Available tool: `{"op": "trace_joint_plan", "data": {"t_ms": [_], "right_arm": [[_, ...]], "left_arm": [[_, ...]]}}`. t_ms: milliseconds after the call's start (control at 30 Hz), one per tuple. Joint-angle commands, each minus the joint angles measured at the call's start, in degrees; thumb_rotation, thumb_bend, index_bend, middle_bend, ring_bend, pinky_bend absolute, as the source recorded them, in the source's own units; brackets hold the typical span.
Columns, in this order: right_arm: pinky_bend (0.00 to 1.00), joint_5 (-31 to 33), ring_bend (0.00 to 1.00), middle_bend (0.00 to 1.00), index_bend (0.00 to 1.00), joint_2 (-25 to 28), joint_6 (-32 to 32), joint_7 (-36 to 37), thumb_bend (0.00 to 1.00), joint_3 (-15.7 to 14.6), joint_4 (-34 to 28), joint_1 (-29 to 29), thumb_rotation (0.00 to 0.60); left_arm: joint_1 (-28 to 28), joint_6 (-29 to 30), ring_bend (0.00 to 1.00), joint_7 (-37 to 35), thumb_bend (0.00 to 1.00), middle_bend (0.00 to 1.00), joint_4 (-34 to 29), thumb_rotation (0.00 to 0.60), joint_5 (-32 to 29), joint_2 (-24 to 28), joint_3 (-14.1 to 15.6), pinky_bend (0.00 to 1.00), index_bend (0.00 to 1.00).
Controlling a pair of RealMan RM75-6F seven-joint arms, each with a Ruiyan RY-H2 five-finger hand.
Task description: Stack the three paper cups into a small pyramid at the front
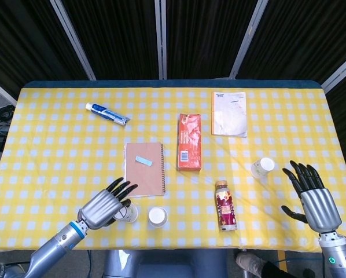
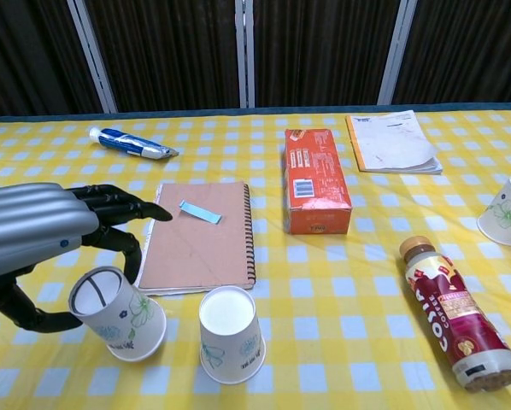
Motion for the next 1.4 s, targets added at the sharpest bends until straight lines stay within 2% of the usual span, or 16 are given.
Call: {"op": "trace_joint_plan", "data": {"t_ms": [33, 567, 933, 1000, 1100, 1167, 1267, 1400], "right_arm": [[0.04, 0.05, 0.0, 0.0, 0.13, 0.04, -0.05, 0.05, 0.03, 0.01, -0.02, 0.0, 0.6], [0.04, 0.37, 0.0, 0.0, 0.13, 0.59, 0.0, 0.64, 0.03, 0.15, -0.4, -0.13, 0.6], [0.04, 0.78, 0.0, 0.0, 0.12, 0.73, -0.45, 0.39, 0.03, 0.17, -0.75, -0.12, 0.6], [0.04, 0.83, 0.0, 0.0, 0.12, 0.74, -0.57, 0.31, 0.03, 0.16, -0.77, -0.11, 0.6], [0.04, 0.85, 0.0, 0.0, 0.12, 0.79, -0.71, 0.17, 0.03, 0.11, -0.86, -0.1, 0.6], [0.04, 0.91, 0.0, 0.0, 0.12, 0.85, -0.74, 0.1, 0.03, 0.12, -0.92, -0.12, 0.6], [0.04, 1.0, 0.0, 0.0, 0.12, 0.93, -0.74, 0.14, 0.03, 0.14, -0.99, -0.16, 0.6], [0.03, 0.93, 0.0, 0.0, 0.12, 0.89, -0.81, -0.08, 0.03, 0.1, -1.02, -0.16, 0.6]], "left_arm": [[0.08, -0.67, 0.0, 1.42, 0.3, 0.0, -0.03, 0.6, 0.38, -1.24, 0.27, 0.0, 0.42], [0.62, -1.41, 0.0, 4.56, 0.3, 0.0, 1.22, 0.6, -0.88, -6.92, -0.93, 0.0, 0.38], [1.29, -0.33, 0.0, 6.08, 0.3, 0.0, 2.04, 0.6, -1.39, -7.95, -1.63, 0.0, 0.37], [1.33, -0.32, 0.0, 6.3, 0.3, 0.0, 1.96, 0.6, -1.66, -7.93, -1.75, 0.0, 0.34], [1.31, -0.56, 0.0, 6.67, 0.3, 0.0, 1.89, 0.6, -2.09, -7.97, -1.8, 0.0, 0.18], [1.3, -0.73, 0.0, 6.8, 0.29, 0.0, 1.84, 0.6, -2.26, -7.97, -1.76, 0.0, 0.12], [1.44, -0.42, 0.0, 6.57, 0.29, 0.0, 1.74, 0.6, -2.03, -7.91, -1.77, 0.0, 0.07], [1.92, 0.57, 0.0, 5.57, 0.29, 0.0, 1.45, 0.6, -0.96, -7.34, -1.57, 0.0, 0.04]]}}
